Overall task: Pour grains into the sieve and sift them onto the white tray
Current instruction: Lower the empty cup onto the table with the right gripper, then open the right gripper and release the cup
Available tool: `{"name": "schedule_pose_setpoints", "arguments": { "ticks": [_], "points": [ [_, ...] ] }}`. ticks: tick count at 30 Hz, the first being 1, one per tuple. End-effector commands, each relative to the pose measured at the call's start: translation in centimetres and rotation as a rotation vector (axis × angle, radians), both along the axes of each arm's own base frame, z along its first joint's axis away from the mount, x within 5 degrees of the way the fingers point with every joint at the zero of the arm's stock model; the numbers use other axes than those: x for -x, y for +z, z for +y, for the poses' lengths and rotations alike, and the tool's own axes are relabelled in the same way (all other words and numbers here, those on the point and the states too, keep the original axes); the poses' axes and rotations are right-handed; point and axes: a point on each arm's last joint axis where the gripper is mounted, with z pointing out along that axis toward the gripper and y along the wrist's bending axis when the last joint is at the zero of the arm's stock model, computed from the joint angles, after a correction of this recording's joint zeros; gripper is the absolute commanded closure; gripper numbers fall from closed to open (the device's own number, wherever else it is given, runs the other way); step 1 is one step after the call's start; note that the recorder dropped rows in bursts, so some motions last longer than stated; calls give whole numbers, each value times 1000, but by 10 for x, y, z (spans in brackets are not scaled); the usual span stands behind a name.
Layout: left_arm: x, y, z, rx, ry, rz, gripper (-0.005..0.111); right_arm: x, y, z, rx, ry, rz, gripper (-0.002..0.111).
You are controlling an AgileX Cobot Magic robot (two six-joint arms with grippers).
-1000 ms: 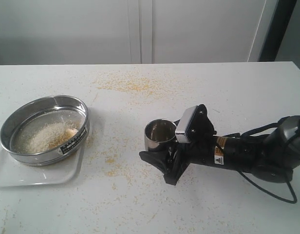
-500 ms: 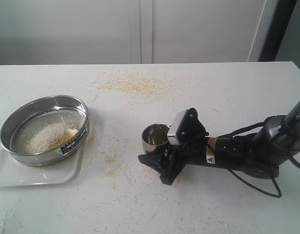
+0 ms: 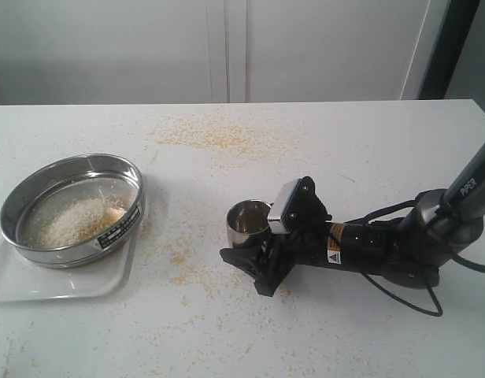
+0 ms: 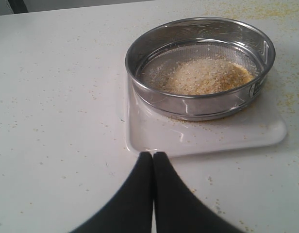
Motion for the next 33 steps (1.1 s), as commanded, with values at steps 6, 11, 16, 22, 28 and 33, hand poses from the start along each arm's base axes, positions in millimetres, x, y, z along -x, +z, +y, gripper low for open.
{"name": "schedule_pose_setpoints", "arguments": {
  "ticks": [6, 11, 16, 22, 28, 33],
  "points": [
    [0, 0, 0, 8, -2, -5, 107, 1, -3, 0, 4, -6, 24, 35],
    [0, 0, 0, 8, -2, -5, 107, 1, -2, 0, -24, -19, 67, 33],
    [0, 0, 0, 8, -2, -5, 107, 4, 1, 1, -17, 22, 58, 33],
    [0, 0, 0, 8, -2, -5, 107, 4, 11, 3, -17, 52, 27, 33],
    [0, 0, 0, 8, -2, -5, 107, 4, 23, 3, -30, 56, 8, 33],
    [0, 0, 0, 8, -2, -5, 107, 3, 32, 3, -41, 54, -12, 33]
  ]
}}
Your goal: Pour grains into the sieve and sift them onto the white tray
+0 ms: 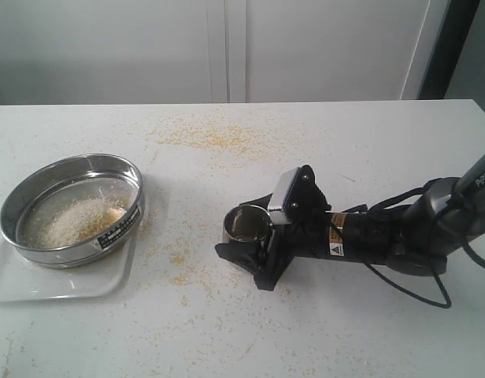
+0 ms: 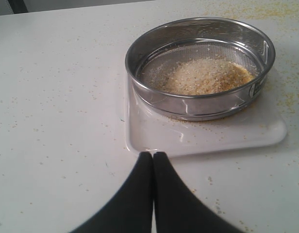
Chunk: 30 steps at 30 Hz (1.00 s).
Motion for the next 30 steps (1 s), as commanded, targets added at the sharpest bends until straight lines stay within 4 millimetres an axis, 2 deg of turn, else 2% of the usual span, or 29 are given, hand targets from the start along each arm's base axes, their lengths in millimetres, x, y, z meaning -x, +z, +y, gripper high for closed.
{"name": "schedule_pose_setpoints", "arguments": {
  "ticks": [1, 10, 13, 15, 17, 21, 22, 26, 30],
  "points": [
    [0, 0, 0, 10, -1, -5, 107, 0, 14, 1, -19, 6, -30, 33],
    [0, 0, 0, 10, -1, -5, 107, 0, 53, 1, -69, -2, -103, 33],
    [0, 0, 0, 10, -1, -5, 107, 1, 68, 0, -97, -11, -109, 37],
    [0, 0, 0, 10, -1, -5, 107, 2, 78, 0, -127, -22, -89, 47],
    [0, 0, 0, 10, -1, -5, 107, 5, 87, 0, -150, -21, -59, 62],
    [0, 0, 0, 10, -1, -5, 107, 12, 105, 0, -154, 15, -79, 103],
    [0, 0, 0, 10, -1, -5, 107, 14, 109, -1, -147, 30, -97, 108],
    [0, 0, 0, 10, -1, -5, 107, 21, 126, -2, -106, 62, -160, 108],
    [0, 0, 0, 10, -1, -5, 107, 21, 144, -12, 19, -50, -219, 108]
  ]
}}
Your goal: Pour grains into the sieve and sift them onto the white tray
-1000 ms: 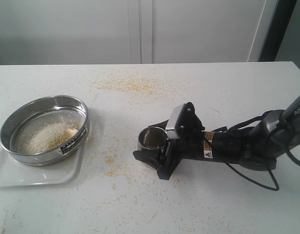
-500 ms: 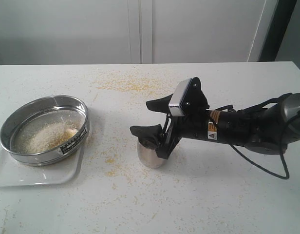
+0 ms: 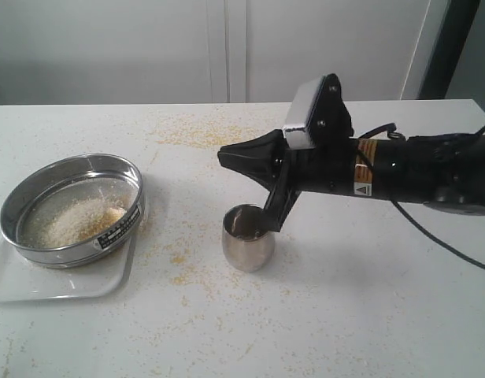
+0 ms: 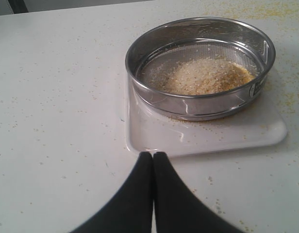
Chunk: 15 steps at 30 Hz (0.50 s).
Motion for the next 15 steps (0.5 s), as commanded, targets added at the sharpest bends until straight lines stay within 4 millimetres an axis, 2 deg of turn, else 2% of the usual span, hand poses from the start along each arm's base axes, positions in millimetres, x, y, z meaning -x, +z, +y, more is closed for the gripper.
{"name": "schedule_pose_setpoints", "arguments": {
  "ticks": [1, 5, 15],
  "points": [
    [0, 0, 0, 10, -1, -5, 107, 1, 21, -12, 131, -139, -60, 108],
    [0, 0, 0, 10, -1, -5, 107, -1, 35, -30, 262, -334, -64, 108],
    [0, 0, 0, 10, -1, -5, 107, 5, 53, -94, 620, -917, 20, 108]
  ]
}}
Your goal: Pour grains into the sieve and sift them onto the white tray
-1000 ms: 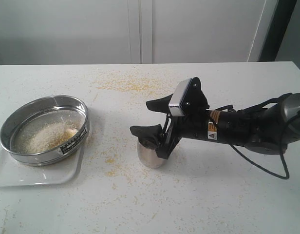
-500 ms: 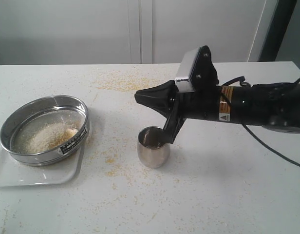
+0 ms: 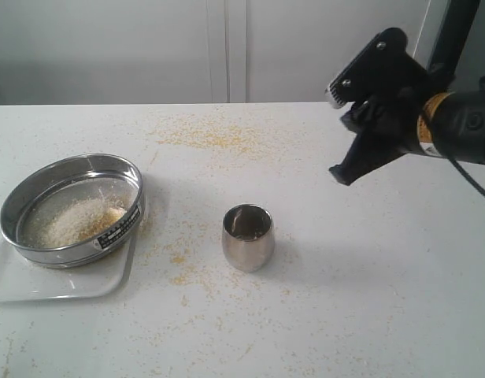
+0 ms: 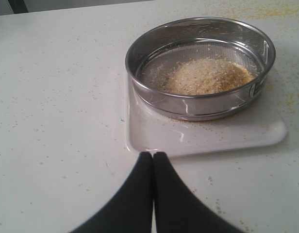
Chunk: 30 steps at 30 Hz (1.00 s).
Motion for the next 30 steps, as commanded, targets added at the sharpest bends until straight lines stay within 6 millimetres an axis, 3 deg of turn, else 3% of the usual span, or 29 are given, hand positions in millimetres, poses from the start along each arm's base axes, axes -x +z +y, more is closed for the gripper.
{"name": "schedule_pose_setpoints", "arguments": {
  "ticks": [1, 5, 9, 19, 30],
  "points": [
    [0, 0, 0, 10, -1, -5, 107, 7, 8, -29, 133, -260, 29, 108],
    [0, 0, 0, 10, -1, -5, 107, 15, 7, -50, 241, -451, 92, 108],
    [0, 0, 0, 10, -1, -5, 107, 23, -3, -61, 277, -515, 252, 108],
    [0, 0, 0, 10, -1, -5, 107, 36, -20, -88, -76, -615, 628, 108],
    [0, 0, 0, 10, -1, -5, 107, 38, -20, -94, -178, -653, 661, 108]
  ]
}}
